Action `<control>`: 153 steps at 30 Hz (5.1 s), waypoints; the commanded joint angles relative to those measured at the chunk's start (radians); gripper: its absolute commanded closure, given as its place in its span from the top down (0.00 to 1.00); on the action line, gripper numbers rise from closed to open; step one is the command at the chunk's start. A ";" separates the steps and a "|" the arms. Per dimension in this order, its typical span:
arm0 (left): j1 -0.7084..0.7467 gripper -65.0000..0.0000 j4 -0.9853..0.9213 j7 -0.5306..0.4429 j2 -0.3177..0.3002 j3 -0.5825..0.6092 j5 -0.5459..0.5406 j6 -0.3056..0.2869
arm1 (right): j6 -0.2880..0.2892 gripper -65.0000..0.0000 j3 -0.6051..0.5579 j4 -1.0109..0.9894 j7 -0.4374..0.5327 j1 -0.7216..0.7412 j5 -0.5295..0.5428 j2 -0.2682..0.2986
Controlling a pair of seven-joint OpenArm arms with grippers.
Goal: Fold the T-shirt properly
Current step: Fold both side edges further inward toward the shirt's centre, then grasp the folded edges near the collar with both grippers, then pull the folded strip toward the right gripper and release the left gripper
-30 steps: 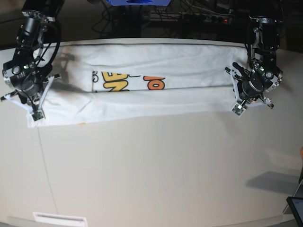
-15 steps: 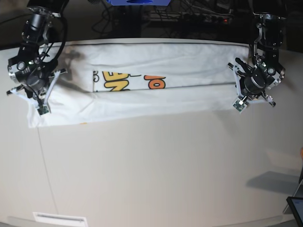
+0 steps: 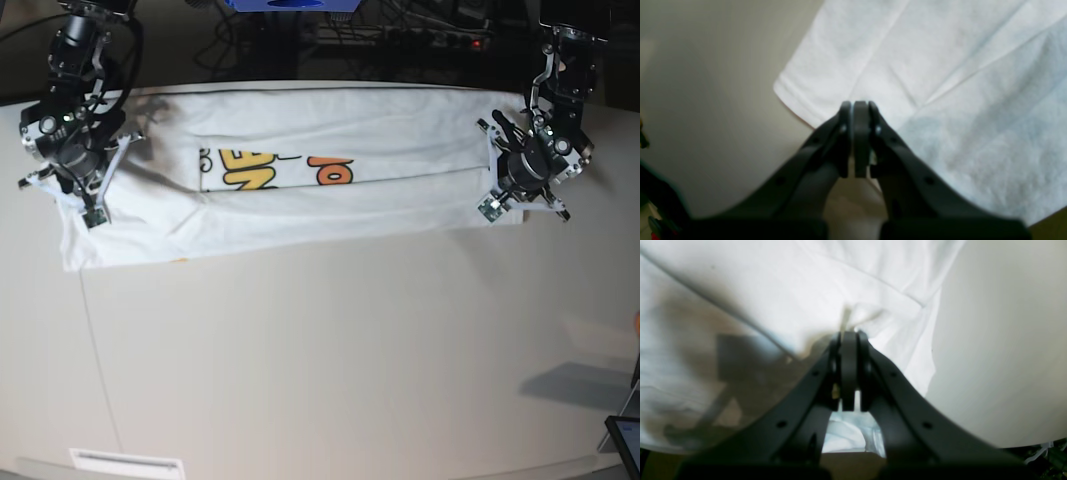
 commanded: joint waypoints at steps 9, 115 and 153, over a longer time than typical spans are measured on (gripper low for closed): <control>-0.008 0.00 0.013 -0.004 -0.061 -0.006 0.005 0.006 | -0.027 0.00 0.003 0.015 0.015 0.001 -0.005 0.009; 0.138 0.00 0.141 -0.270 0.312 -0.581 0.000 -0.125 | 0.123 0.02 0.012 0.015 0.393 -0.097 -0.005 -0.002; 0.210 0.00 0.164 -0.332 0.366 -0.492 0.005 -0.091 | 0.123 0.32 0.183 -0.415 0.574 0.058 -0.047 0.096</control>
